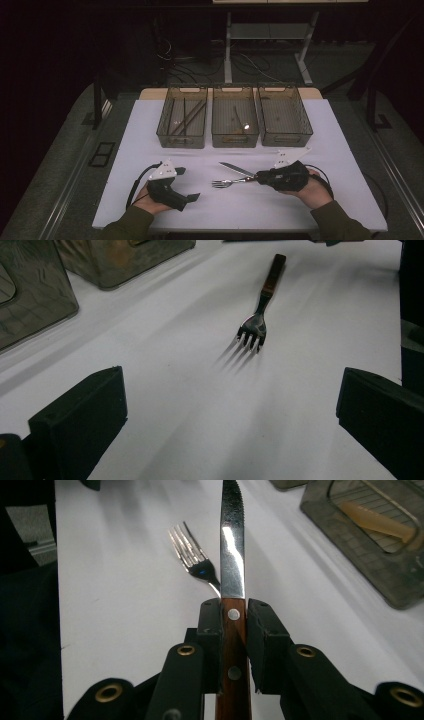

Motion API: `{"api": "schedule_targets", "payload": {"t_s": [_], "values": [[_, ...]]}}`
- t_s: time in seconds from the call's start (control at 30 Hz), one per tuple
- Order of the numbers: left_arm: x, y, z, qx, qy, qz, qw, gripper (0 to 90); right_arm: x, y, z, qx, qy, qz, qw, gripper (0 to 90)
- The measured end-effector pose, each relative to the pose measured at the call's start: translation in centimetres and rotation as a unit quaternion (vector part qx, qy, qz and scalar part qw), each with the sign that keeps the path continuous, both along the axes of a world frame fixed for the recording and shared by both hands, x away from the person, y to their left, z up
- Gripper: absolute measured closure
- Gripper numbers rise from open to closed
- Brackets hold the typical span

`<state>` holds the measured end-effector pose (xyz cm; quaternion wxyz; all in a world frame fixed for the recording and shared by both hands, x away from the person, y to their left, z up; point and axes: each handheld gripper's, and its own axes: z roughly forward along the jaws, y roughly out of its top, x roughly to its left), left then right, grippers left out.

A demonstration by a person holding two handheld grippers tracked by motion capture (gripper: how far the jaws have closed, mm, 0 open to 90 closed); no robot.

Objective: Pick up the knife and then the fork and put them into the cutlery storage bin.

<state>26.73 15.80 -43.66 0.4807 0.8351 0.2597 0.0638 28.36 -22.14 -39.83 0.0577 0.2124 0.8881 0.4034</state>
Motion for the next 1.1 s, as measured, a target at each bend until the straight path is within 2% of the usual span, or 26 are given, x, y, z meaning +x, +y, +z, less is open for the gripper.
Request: {"api": "schedule_targets", "payload": {"t_s": [0.67, 1.1], "values": [[-0.1, -0.1, 0.0, -0.004, 0.002, -0.009, 1.0, 0.0, 2.5, -2.5, 1.7, 0.01, -0.013, -0.058, 0.9982, 77.2], [0.0, -0.2, 0.0, -0.003, 0.002, -0.009, 1.0, 0.0, 4.5, -4.6, 2.8, 0.021, -0.018, -0.107, 0.9939, 77.2]]}}
